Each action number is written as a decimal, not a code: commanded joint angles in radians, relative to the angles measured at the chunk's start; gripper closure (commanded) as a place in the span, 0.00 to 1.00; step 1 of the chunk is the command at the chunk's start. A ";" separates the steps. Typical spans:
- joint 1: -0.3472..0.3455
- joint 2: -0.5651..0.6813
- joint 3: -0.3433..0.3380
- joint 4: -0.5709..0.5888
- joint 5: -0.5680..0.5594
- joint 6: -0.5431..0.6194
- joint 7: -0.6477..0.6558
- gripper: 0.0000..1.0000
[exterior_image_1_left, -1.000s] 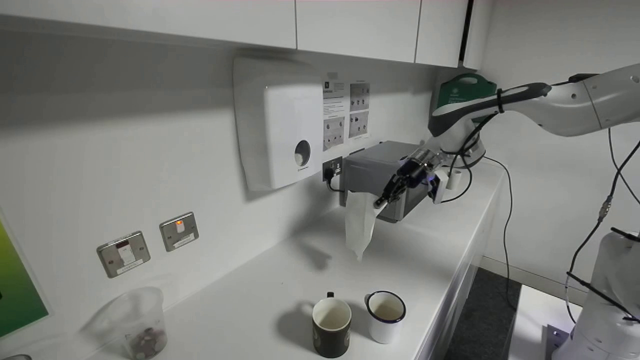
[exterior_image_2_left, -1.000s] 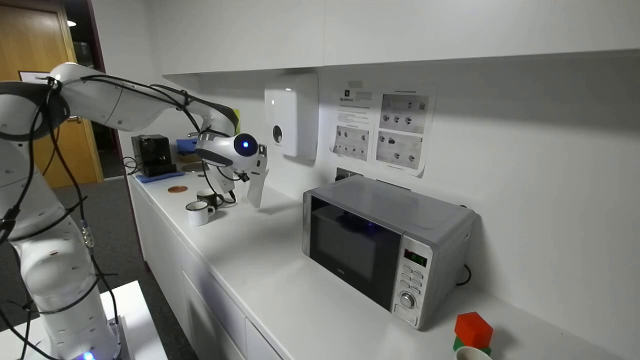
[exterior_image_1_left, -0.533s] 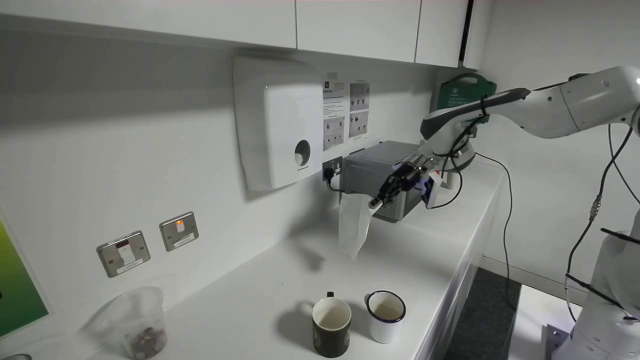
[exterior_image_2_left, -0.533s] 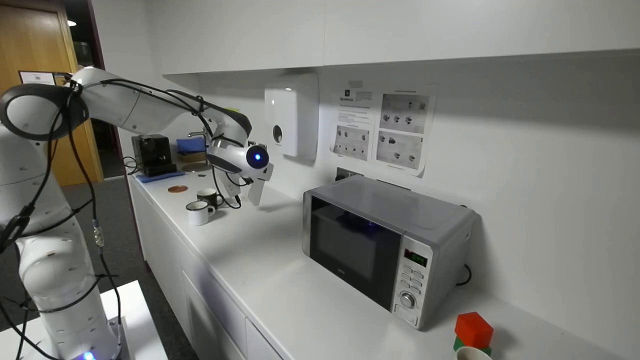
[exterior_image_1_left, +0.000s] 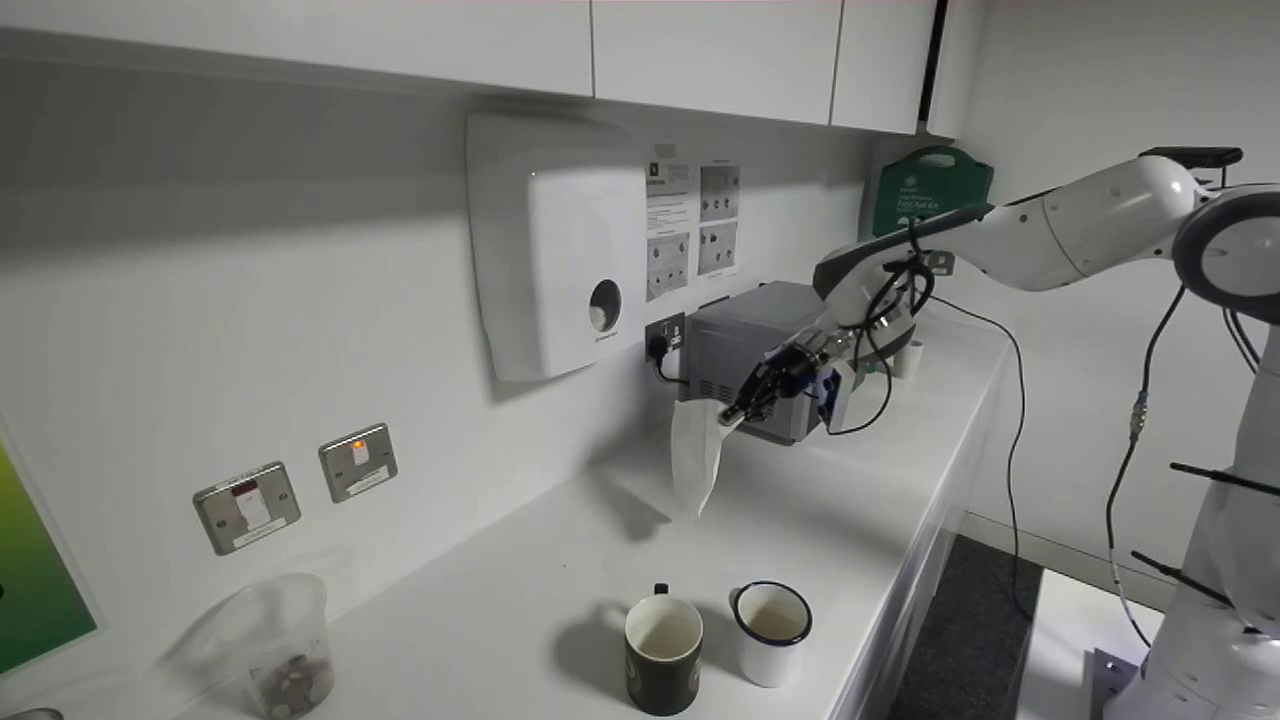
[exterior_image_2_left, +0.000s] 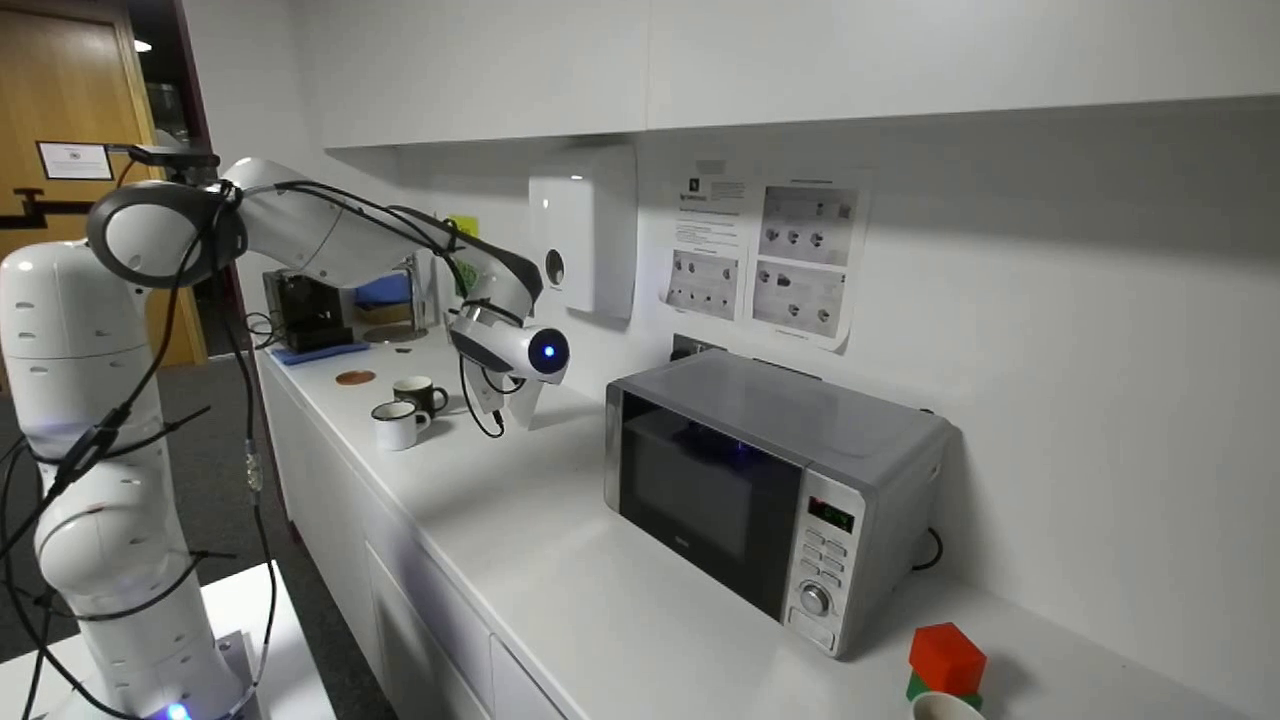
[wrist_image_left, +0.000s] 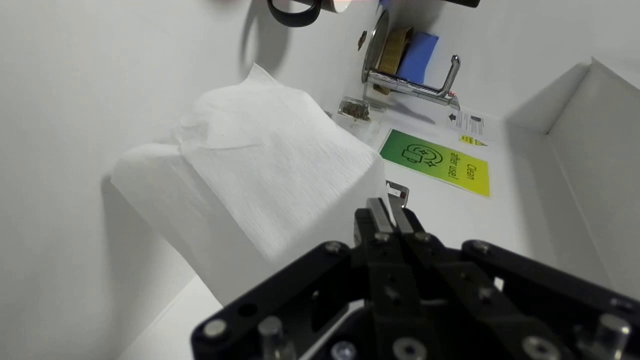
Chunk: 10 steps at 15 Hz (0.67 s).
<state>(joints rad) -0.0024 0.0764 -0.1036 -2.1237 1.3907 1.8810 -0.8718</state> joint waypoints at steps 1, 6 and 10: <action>-0.030 0.043 0.014 0.049 0.032 -0.052 -0.022 1.00; -0.032 0.048 0.015 0.050 0.030 -0.049 -0.033 1.00; -0.046 0.046 0.006 0.035 0.030 -0.057 -0.047 1.00</action>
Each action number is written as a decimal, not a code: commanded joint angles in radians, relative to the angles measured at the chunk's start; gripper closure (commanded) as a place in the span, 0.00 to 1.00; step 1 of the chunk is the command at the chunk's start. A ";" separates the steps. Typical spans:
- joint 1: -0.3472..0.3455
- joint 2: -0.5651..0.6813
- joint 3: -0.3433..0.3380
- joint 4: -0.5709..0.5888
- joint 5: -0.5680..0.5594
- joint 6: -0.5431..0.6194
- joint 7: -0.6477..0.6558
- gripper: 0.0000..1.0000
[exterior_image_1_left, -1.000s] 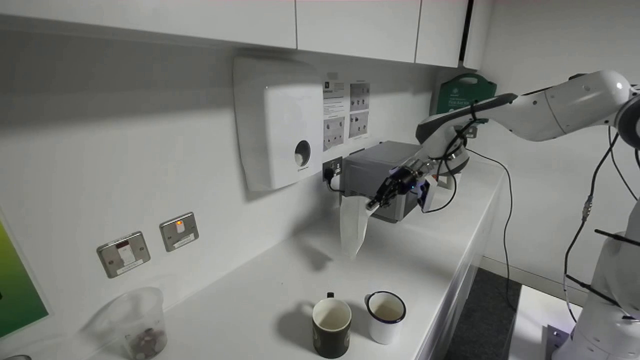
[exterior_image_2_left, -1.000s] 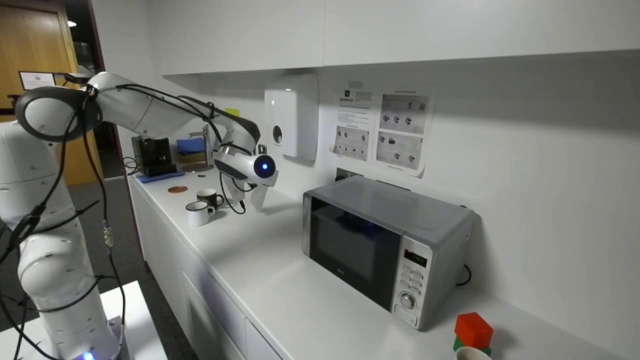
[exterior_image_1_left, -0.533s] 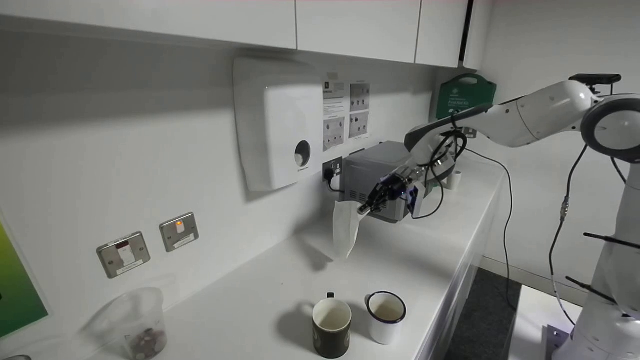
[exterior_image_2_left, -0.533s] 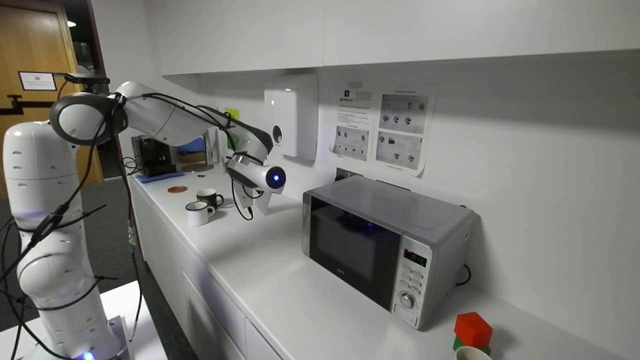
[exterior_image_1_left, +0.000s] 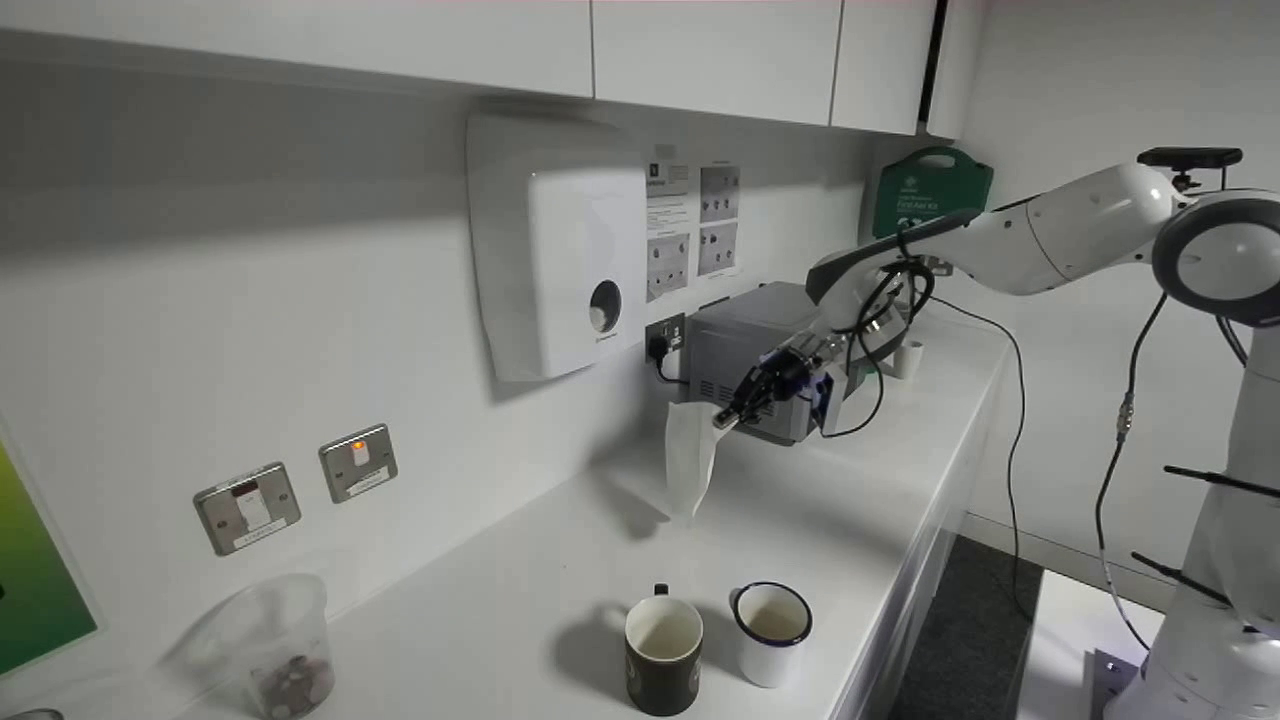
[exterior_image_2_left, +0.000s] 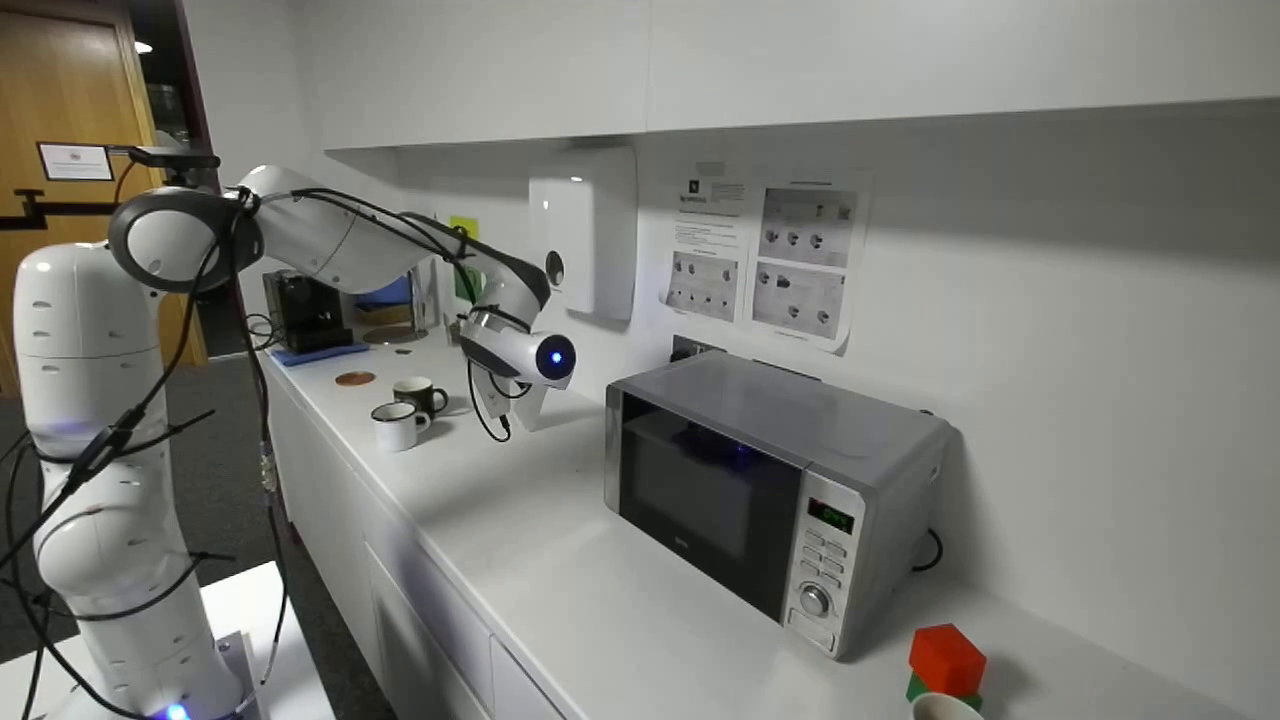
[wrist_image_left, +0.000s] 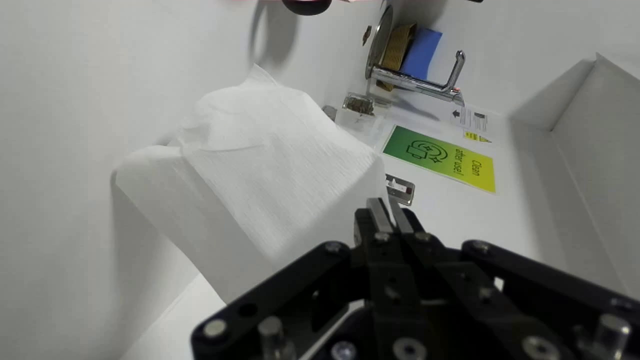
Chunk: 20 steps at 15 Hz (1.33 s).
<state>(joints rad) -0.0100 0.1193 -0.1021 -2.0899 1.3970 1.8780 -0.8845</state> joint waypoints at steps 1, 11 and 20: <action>-0.044 0.003 0.003 -0.003 0.031 -0.057 -0.037 1.00; -0.046 0.005 0.021 0.004 0.064 -0.057 -0.085 1.00; -0.023 0.018 0.062 -0.010 0.135 -0.035 -0.124 1.00</action>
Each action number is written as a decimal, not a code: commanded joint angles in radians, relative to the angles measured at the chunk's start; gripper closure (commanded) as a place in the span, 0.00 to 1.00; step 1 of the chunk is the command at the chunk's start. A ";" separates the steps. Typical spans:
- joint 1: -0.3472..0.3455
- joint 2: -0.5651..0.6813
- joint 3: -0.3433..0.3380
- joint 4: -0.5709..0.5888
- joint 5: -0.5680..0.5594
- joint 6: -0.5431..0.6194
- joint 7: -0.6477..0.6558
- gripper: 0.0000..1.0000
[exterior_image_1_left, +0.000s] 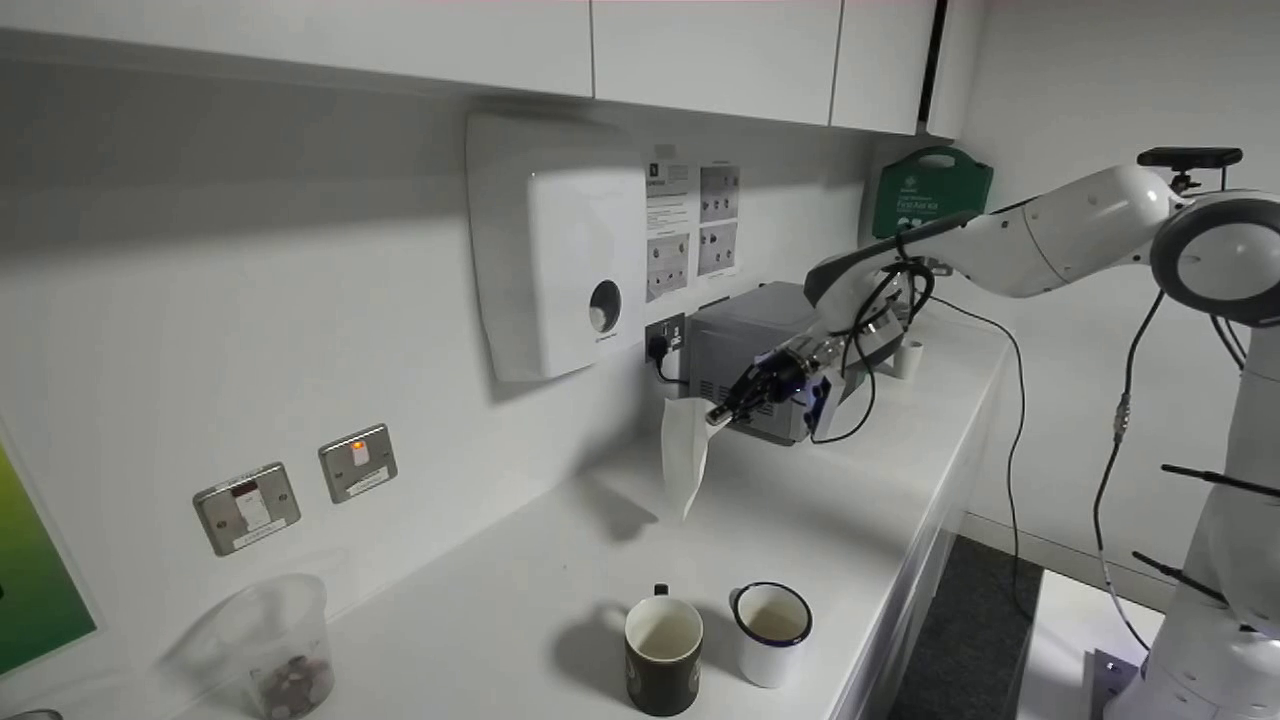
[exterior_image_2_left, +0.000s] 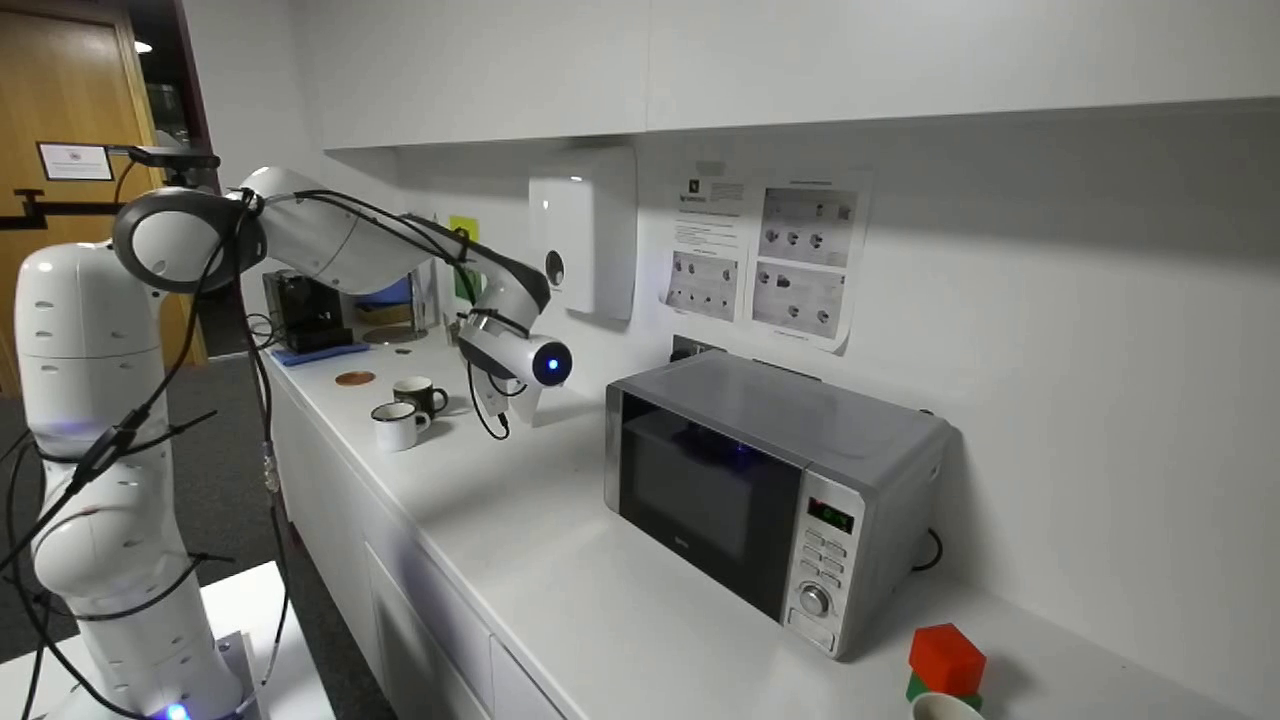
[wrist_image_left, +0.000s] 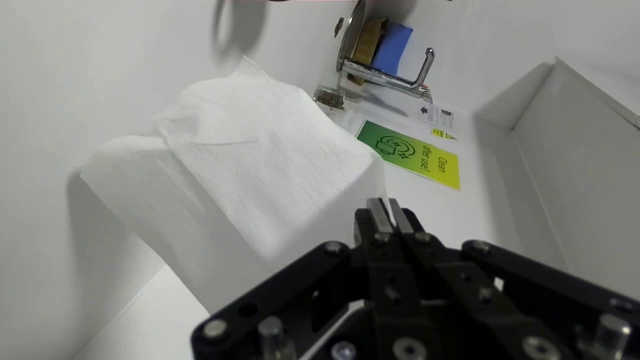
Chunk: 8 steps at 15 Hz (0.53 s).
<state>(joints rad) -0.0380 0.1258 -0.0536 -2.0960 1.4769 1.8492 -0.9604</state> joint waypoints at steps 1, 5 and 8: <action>0.007 0.016 0.018 -0.004 0.064 -0.003 -0.055 1.00; 0.015 0.045 0.028 -0.003 0.100 -0.005 -0.090 1.00; 0.014 0.059 0.027 -0.008 0.118 -0.012 -0.113 1.00</action>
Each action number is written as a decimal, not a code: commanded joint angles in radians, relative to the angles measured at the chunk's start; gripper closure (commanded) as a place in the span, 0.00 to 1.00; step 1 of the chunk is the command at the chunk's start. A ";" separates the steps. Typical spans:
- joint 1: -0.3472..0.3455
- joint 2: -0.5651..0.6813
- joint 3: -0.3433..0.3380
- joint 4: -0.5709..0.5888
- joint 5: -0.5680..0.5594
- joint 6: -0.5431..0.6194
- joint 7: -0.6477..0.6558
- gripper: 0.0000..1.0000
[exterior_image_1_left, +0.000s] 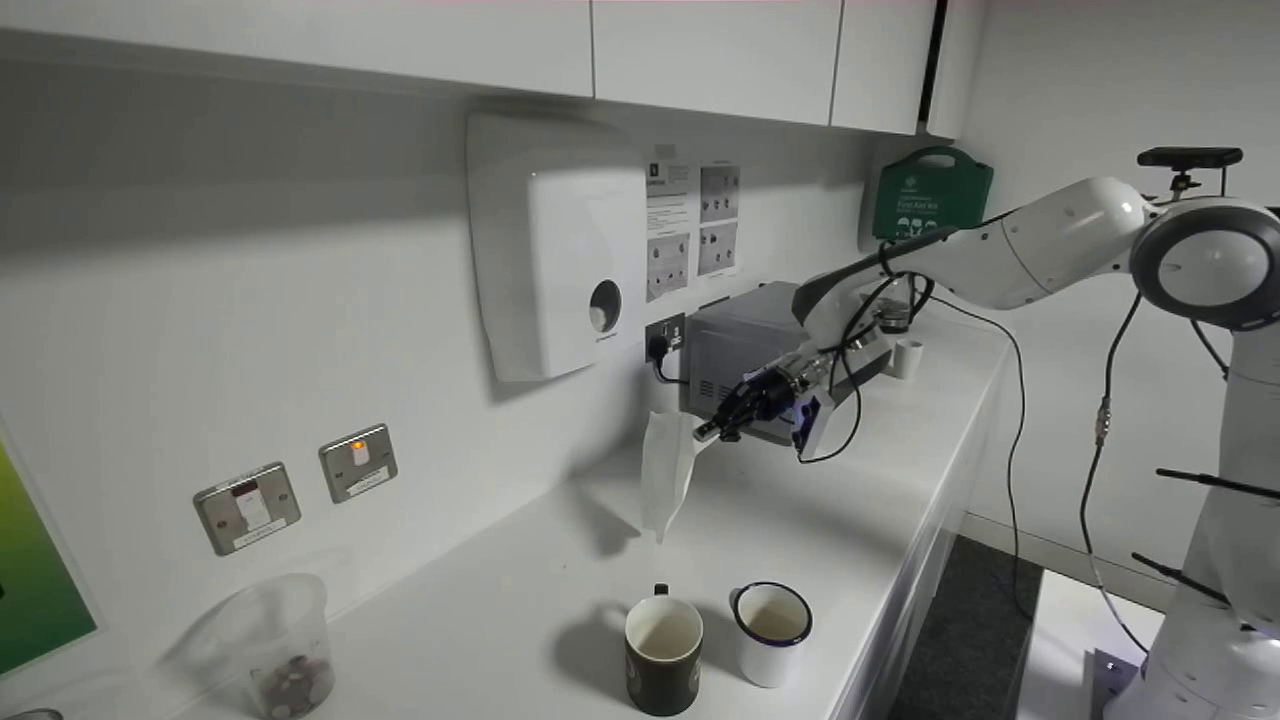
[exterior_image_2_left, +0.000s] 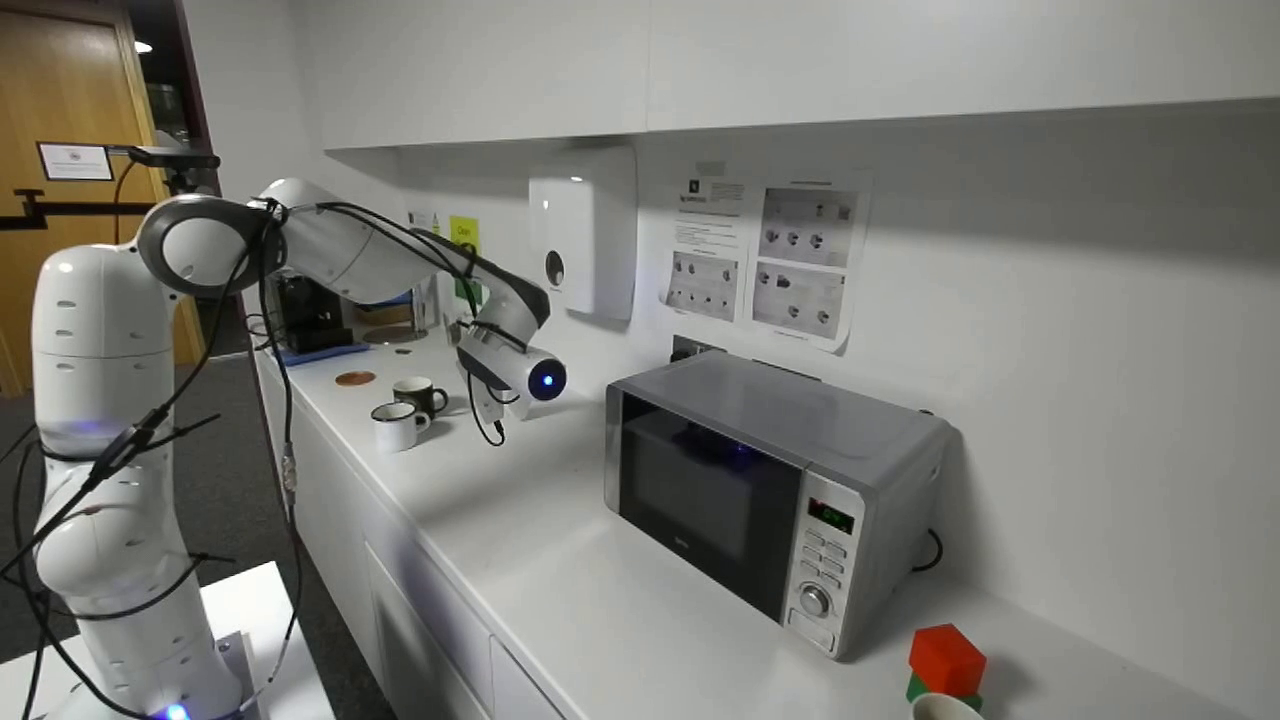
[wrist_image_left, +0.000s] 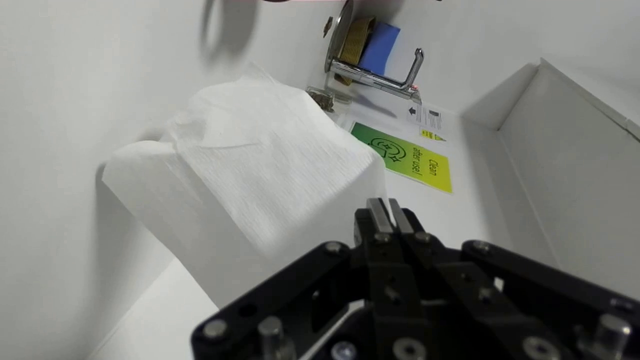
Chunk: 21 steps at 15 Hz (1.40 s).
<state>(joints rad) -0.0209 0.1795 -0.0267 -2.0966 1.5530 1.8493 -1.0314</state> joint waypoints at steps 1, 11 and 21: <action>-0.004 0.008 -0.002 -0.010 0.045 -0.014 -0.046 1.00; -0.023 -0.003 -0.035 -0.043 0.020 -0.015 -0.045 1.00; -0.032 -0.046 -0.062 -0.105 -0.034 -0.010 -0.034 1.00</action>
<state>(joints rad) -0.0379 0.1902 -0.0842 -2.1499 1.5375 1.8493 -1.0510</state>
